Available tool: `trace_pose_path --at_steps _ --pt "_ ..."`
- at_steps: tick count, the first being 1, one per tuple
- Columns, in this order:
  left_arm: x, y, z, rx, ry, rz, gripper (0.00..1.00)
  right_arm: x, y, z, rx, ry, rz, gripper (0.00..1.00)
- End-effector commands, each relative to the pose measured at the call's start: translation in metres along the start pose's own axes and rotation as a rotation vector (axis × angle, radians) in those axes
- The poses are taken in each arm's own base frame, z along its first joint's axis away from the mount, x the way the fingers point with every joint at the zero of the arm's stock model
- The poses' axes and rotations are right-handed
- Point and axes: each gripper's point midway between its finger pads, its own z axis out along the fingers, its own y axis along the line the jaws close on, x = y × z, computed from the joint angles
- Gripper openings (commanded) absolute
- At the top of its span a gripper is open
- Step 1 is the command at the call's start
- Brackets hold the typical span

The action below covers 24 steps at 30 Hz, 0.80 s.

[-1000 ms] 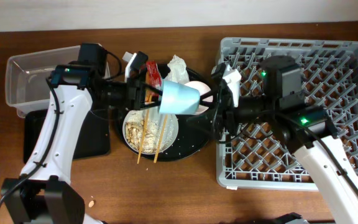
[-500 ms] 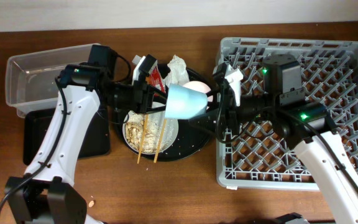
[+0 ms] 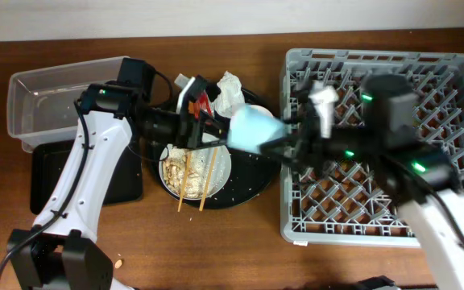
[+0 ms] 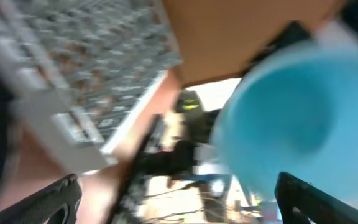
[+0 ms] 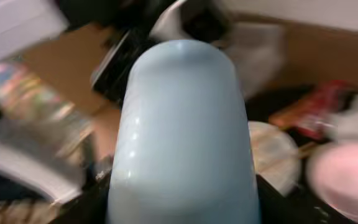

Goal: Sort waste into correct bins and load items into the dishwasher rack
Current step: 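Lower the cup into the dish rack with the right gripper and release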

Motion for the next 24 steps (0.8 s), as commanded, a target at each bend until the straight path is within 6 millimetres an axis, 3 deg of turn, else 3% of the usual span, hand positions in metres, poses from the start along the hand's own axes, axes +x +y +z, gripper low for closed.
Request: trace_pose_path --at_steps 1,2,4,6,9,14,15,17,18,21,23,24 --pt "0.005 0.040 -0.009 -0.274 0.032 0.033 0.99 0.014 -0.053 -0.075 0.449 -0.076 0.230 0.46" --pt "0.004 0.042 -0.010 -0.287 0.031 0.039 0.99 0.031 -0.070 -0.099 0.588 -0.072 0.330 0.46" --pt "0.002 0.042 -0.010 -0.289 0.026 0.052 0.99 0.094 -0.107 -0.169 0.992 -0.013 0.623 0.46" --pt "0.002 0.046 -0.011 -0.312 0.028 0.054 0.99 0.149 -0.119 -0.232 1.355 0.038 0.907 0.46" --pt "-0.001 0.047 -0.011 -0.319 0.021 0.070 0.99 0.169 -0.135 -0.242 1.402 0.112 1.038 0.46" --pt "0.000 0.047 -0.011 -0.319 0.024 0.063 0.99 0.211 -0.181 -0.223 1.343 0.377 1.234 0.48" --pt "0.000 0.047 -0.011 -0.319 0.024 0.063 0.99 0.218 -0.188 -0.214 1.297 0.412 1.275 0.66" --pt "0.000 0.047 -0.011 -0.319 0.024 0.063 0.99 0.214 -0.197 -0.201 1.212 0.404 1.264 0.92" --pt "0.000 0.047 -0.011 -0.319 0.024 0.063 0.99 0.203 -0.197 -0.202 1.208 0.370 1.239 0.96" --pt "0.000 0.048 -0.012 -0.320 0.024 0.063 0.99 0.130 -0.181 -0.204 1.211 0.188 1.019 0.95" --pt "0.000 0.050 -0.013 -0.344 0.026 0.066 0.98 0.078 -0.155 -0.169 1.047 0.086 0.822 0.83" --pt "-0.002 0.057 -0.021 -0.424 0.017 0.045 0.91 0.052 -0.137 -0.139 0.939 0.053 0.690 0.80"
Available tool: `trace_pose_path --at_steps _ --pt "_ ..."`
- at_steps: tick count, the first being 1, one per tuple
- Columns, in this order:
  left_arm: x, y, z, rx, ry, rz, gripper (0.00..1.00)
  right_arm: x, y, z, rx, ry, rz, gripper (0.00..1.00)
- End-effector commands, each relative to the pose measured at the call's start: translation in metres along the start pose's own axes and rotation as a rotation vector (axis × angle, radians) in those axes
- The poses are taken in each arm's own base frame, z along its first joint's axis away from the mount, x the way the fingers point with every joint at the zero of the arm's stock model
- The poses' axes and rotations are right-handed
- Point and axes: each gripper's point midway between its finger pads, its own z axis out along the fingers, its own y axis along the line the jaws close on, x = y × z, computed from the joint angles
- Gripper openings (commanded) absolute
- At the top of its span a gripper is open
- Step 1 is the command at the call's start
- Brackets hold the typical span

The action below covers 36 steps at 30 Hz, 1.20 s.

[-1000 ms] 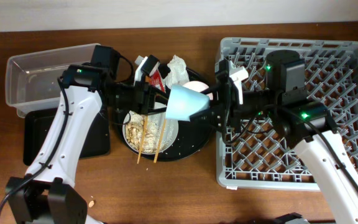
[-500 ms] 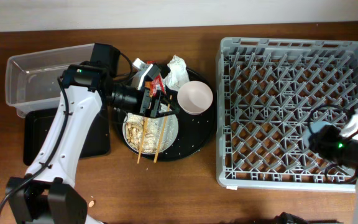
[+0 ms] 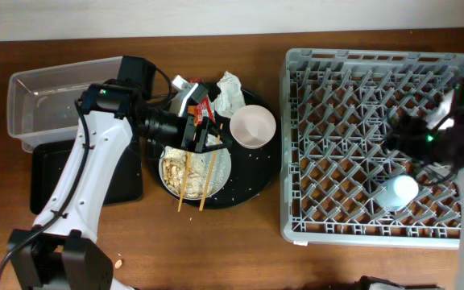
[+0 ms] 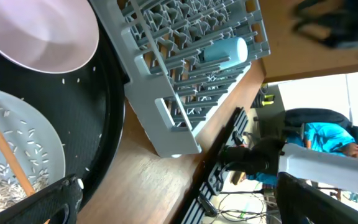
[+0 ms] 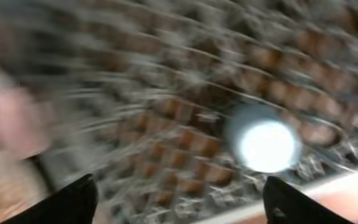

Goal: Sort waste into correct bins and load items into the dishwasher rack
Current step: 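Lower the cup into the dish rack with the right gripper and release, then reach the right gripper to the pink bowl, then grasp the pink bowl rim with the right gripper and lift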

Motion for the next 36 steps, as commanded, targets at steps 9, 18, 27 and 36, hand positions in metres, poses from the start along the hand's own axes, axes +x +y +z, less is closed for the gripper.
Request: trace_pose_path --at_steps 9,18,27,36 --pt "0.074 0.033 -0.242 -0.947 -0.560 -0.525 0.99 0.066 0.220 0.128 -0.134 0.032 -0.419 0.61" --pt "0.084 0.016 -0.262 -1.027 -0.646 -0.488 0.99 0.089 0.213 0.238 0.022 0.097 -0.418 0.45" --pt "0.084 0.017 -0.262 -1.027 -0.645 -0.488 0.99 0.105 0.210 0.234 -0.004 0.182 -0.497 0.57" --pt "0.084 0.017 -0.262 -1.027 -0.645 -0.488 0.99 0.101 0.219 0.193 -0.090 0.179 -0.527 0.61"
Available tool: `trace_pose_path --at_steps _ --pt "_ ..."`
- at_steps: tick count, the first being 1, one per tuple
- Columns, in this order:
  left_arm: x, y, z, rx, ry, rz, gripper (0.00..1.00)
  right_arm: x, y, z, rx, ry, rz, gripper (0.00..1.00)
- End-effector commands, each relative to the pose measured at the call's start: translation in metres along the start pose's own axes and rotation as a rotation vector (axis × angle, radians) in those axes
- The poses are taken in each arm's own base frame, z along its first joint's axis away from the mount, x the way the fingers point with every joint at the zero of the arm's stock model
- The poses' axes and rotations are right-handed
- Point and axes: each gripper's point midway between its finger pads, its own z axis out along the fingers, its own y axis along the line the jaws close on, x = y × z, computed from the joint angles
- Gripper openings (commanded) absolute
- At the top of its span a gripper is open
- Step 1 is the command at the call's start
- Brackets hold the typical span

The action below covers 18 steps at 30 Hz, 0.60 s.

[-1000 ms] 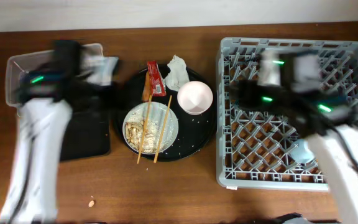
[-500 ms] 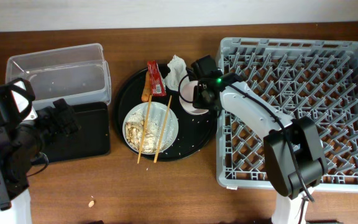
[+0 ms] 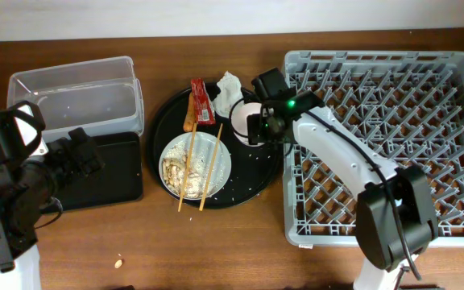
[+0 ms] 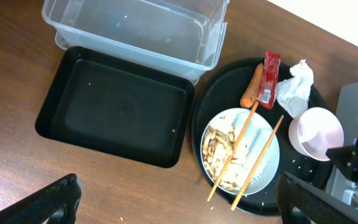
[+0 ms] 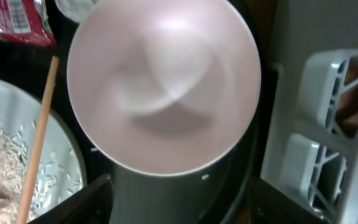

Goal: Sort waste into correct bins and load items into the dishwasher rack
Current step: 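Grasp the pink bowl rim with the right gripper and lift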

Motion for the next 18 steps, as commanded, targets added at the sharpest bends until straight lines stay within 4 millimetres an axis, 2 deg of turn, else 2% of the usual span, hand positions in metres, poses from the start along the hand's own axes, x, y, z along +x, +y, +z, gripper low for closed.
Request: trace_pose_path --at_steps 1,4,6,10,12,16,17,18 --pt "-0.003 0.002 -0.003 -0.009 -0.016 -0.013 0.99 0.000 -0.004 0.003 0.013 0.000 0.079 0.57" --pt "-0.003 0.002 -0.003 -0.009 -0.016 -0.013 0.99 0.006 -0.007 0.029 0.035 0.034 0.137 0.53" --pt "-0.003 0.002 -0.003 -0.009 -0.016 -0.013 0.99 0.016 -0.021 0.040 0.090 0.077 0.183 0.51" --pt "-0.003 0.002 -0.003 -0.009 -0.016 -0.013 0.99 0.014 -0.031 0.037 0.056 0.101 0.092 0.61" --pt "-0.003 0.002 -0.003 -0.009 -0.016 -0.013 0.99 0.011 -0.032 0.038 0.057 0.089 0.103 0.61" --pt "-0.003 0.002 -0.003 -0.009 -0.016 -0.013 0.99 0.003 -0.033 0.038 0.065 0.052 0.314 0.60" --pt "-0.003 0.002 -0.003 -0.010 -0.016 -0.013 0.99 0.000 -0.029 0.039 0.051 0.039 0.339 0.55" --pt "-0.003 0.002 -0.003 -0.010 -0.014 -0.013 0.99 -0.005 -0.026 0.039 0.039 0.021 0.354 0.42"
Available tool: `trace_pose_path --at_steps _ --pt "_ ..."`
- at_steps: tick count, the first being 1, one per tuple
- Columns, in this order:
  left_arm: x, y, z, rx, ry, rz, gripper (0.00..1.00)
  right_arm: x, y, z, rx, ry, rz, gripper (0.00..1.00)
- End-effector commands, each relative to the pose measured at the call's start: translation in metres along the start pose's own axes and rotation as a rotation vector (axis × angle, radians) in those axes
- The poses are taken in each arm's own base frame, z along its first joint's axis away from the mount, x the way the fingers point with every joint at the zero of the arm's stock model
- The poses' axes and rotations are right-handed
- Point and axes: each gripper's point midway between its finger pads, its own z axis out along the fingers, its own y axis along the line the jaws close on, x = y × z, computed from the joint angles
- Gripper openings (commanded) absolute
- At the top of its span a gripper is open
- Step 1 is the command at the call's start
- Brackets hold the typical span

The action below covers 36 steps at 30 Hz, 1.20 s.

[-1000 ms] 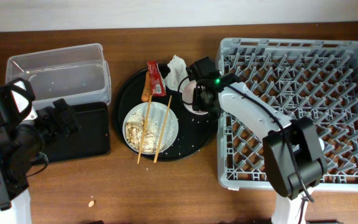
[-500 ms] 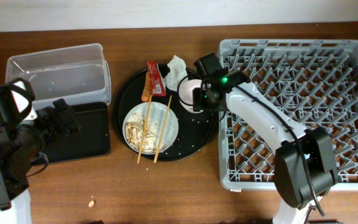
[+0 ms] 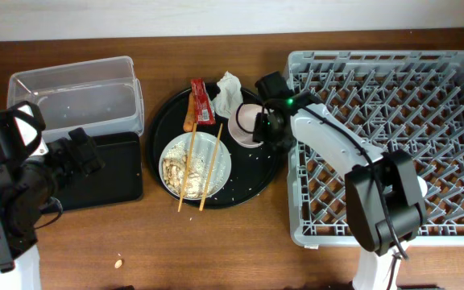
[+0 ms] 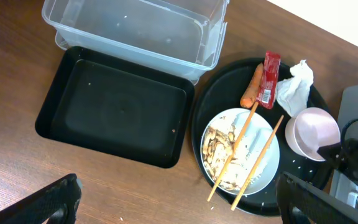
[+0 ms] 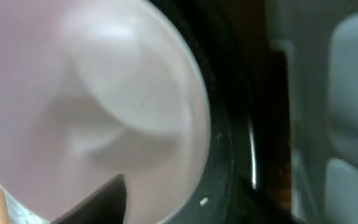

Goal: Sort waste into correct bins and load items into the dishwasher rack
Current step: 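Grasp the pink bowl rim with the right gripper and lift, then place the pink bowl into the dish rack with the right gripper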

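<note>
The pink bowl (image 3: 242, 125) sits tilted at the right edge of the round black tray (image 3: 248, 192). My right gripper (image 3: 263, 127) is shut on its rim; in the right wrist view the bowl (image 5: 104, 93) fills the frame with one finger (image 5: 98, 202) inside it. A white plate (image 3: 194, 165) with rice and two chopsticks lies on the tray, with a carrot (image 3: 188, 119), a red wrapper (image 3: 200, 95) and a crumpled tissue (image 3: 229, 89) behind it. My left gripper (image 4: 179, 198) hangs open, high over the table's left side. The grey rack (image 3: 425, 105) stands on the right.
A clear plastic bin (image 3: 75, 101) and a flat black tray (image 3: 119, 185) stand at the left, by the left arm. A small crumb (image 3: 118, 263) lies near the table's front edge. My right forearm crosses the rack's left part.
My right gripper has shut on the pink bowl's rim, and the bowl now stands tilted and slightly further left. The left arm has not moved.
My right gripper first held a light blue cup over the tray, with the left arm reaching in beside it. Then the cup lay in the rack. Later the left arm was back at the far left and my right gripper hovered over the pink bowl, which it now holds.
</note>
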Motion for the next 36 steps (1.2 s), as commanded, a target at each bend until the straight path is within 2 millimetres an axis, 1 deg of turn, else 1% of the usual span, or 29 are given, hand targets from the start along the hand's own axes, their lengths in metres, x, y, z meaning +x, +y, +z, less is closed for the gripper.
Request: trace_pose_path --at_steps 1,3,4,5,6,7,9,11,12,13,14,15,16,17,18,19,20,21,22,23,24,25,27,30,31,33,34,36 --pt "-0.003 0.002 -0.003 -0.010 -0.013 -0.013 0.99 -0.009 -0.005 0.002 0.010 -0.033 0.123 0.30" --pt "-0.002 0.002 -0.003 -0.010 -0.012 -0.013 0.99 -0.005 -0.004 0.008 0.012 -0.016 0.140 0.30" --pt "-0.002 0.002 -0.003 -0.011 -0.009 -0.013 0.99 0.000 -0.002 0.014 0.014 0.001 0.137 0.26" --pt "-0.002 0.002 -0.003 -0.011 -0.009 -0.013 0.99 0.003 -0.001 0.020 0.019 0.010 0.143 0.17" --pt "-0.002 0.002 -0.003 -0.011 -0.009 -0.013 0.99 0.005 0.000 0.021 0.021 0.014 0.140 0.04" --pt "-0.002 0.002 -0.003 -0.011 -0.009 -0.013 0.99 0.002 0.002 0.018 0.017 0.004 0.120 0.04" --pt "-0.002 0.002 -0.003 -0.011 -0.009 -0.013 0.99 -0.007 0.009 -0.004 -0.009 -0.029 0.063 0.04" --pt "-0.002 0.002 -0.003 -0.011 -0.009 -0.013 0.99 -0.020 0.013 -0.051 -0.029 -0.111 0.007 0.04" --pt "-0.002 0.002 -0.003 -0.011 -0.009 -0.013 0.99 -0.024 0.013 -0.071 -0.039 -0.150 -0.021 0.04" --pt "-0.002 0.002 -0.003 -0.011 -0.009 -0.013 0.99 -0.028 0.008 -0.092 -0.022 -0.201 -0.041 0.04" --pt "-0.002 0.002 -0.003 -0.011 -0.009 -0.013 0.99 -0.034 -0.004 -0.123 0.024 -0.280 -0.060 0.04" --pt "-0.002 0.002 -0.003 -0.011 -0.009 -0.013 0.99 -0.044 -0.032 -0.168 0.155 -0.417 -0.078 0.04" --pt "-0.002 0.002 -0.003 -0.011 -0.009 -0.013 0.99 -0.050 -0.051 -0.189 0.259 -0.490 -0.084 0.04" --pt "-0.002 0.002 -0.003 -0.011 -0.009 -0.013 0.99 -0.054 -0.075 -0.210 0.394 -0.554 -0.084 0.04" --pt "-0.002 0.002 -0.003 -0.011 -0.009 -0.013 0.99 -0.056 -0.111 -0.236 0.598 -0.612 -0.058 0.04" --pt "-0.002 0.002 -0.003 -0.011 -0.009 -0.013 0.99 -0.055 -0.146 -0.255 0.781 -0.627 -0.033 0.04" --pt "-0.002 0.002 -0.003 -0.011 -0.009 -0.013 1.00 -0.057 -0.166 -0.260 0.856 -0.621 -0.007 0.04" --pt "-0.002 0.002 -0.003 -0.011 -0.009 -0.013 0.99 -0.060 -0.179 -0.260 0.881 -0.609 0.023 0.04" --pt "-0.002 0.002 -0.003 -0.011 -0.009 -0.013 0.99 -0.064 -0.201 -0.260 0.925 -0.596 0.076 0.04" --pt "-0.002 0.002 -0.003 -0.011 -0.009 -0.013 0.99 -0.068 -0.222 -0.266 1.001 -0.599 0.116 0.04" --pt "-0.002 0.002 -0.003 -0.011 -0.009 -0.013 0.99 -0.070 -0.238 -0.269 1.054 -0.595 0.151 0.04" --pt "-0.002 0.002 -0.003 -0.011 -0.009 -0.013 0.99 -0.074 -0.253 -0.264 1.076 -0.582 0.188 0.04" --pt "-0.002 0.002 -0.003 -0.011 -0.009 -0.013 0.99 -0.076 -0.271 -0.247 1.117 -0.521 0.199 0.04" --pt "-0.002 0.002 -0.003 -0.011 -0.009 -0.013 0.99 -0.085 -0.281 -0.206 1.174 -0.438 0.158 0.04" --pt "-0.002 0.002 -0.003 -0.011 -0.009 -0.012 0.99 -0.093 -0.284 -0.193 1.236 -0.407 0.096 0.04" --pt "-0.001 0.002 -0.003 -0.011 -0.009 -0.012 0.99 -0.098 -0.285 -0.170 1.265 -0.363 0.040 0.04" --pt "-0.001 0.002 -0.003 -0.011 -0.009 -0.012 0.99 -0.098 -0.283 -0.162 1.279 -0.351 0.018 0.04" --pt "-0.001 0.002 -0.003 -0.011 -0.009 -0.012 0.99 -0.099 -0.278 -0.156 1.290 -0.352 -0.002 0.04"
